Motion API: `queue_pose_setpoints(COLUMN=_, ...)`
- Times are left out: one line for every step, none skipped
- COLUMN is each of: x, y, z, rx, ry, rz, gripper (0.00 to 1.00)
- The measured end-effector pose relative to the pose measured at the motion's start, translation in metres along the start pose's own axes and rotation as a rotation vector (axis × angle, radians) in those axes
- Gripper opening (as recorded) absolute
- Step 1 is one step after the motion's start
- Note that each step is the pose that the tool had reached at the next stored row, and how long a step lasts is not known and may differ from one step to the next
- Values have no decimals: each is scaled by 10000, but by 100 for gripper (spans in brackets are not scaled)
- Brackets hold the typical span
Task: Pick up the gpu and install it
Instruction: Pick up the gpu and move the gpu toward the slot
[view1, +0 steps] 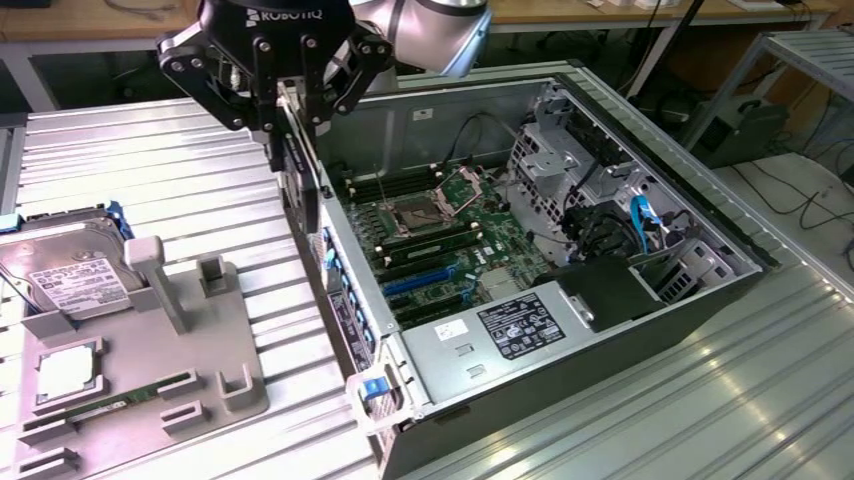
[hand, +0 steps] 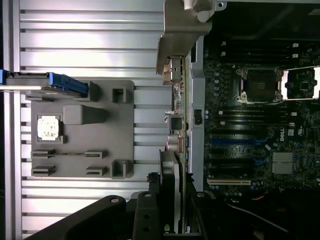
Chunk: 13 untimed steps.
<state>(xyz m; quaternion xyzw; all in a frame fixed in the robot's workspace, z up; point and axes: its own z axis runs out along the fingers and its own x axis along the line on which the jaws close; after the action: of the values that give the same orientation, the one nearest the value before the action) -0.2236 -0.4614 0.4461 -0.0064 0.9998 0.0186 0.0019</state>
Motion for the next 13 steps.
queue_pose_setpoints(x=-10, y=0, z=1, rx=-1, ry=-1, rz=0, gripper=28)
queue_pose_setpoints(x=-20, y=0, z=1, rx=-1, ry=0, rz=0, gripper=28)
queue_pose_setpoints(x=-32, y=0, z=0, rx=0, ry=0, rz=0, gripper=28)
queue_pose_setpoints(x=-45, y=0, z=0, rx=0, ry=0, rz=0, gripper=28)
queue_pose_setpoints(x=-60, y=-1, z=0, rx=0, ry=0, rz=0, gripper=28)
queue_pose_setpoints(x=-73, y=-1, z=1, rx=-1, ry=-1, rz=1, gripper=28)
queue_pose_setpoints(x=-87, y=-1, z=1, rx=0, ry=0, rz=1, gripper=28)
queue_pose_setpoints(x=-106, y=-1, z=0, rx=1, ry=0, rz=0, gripper=28)
queue_pose_setpoints(x=-120, y=-2, z=1, rx=0, ry=0, rz=0, gripper=28)
queue_pose_setpoints(x=-142, y=-2, z=1, rx=-1, ry=-1, rz=0, gripper=28)
queue_pose_setpoints(x=-157, y=-2, z=1, rx=0, ry=0, rz=0, gripper=28)
queue_pose_setpoints(x=-179, y=-2, z=1, rx=0, ry=0, rz=0, gripper=28)
queue_pose_setpoints(x=-196, y=-3, z=1, rx=0, ry=0, rz=0, gripper=28)
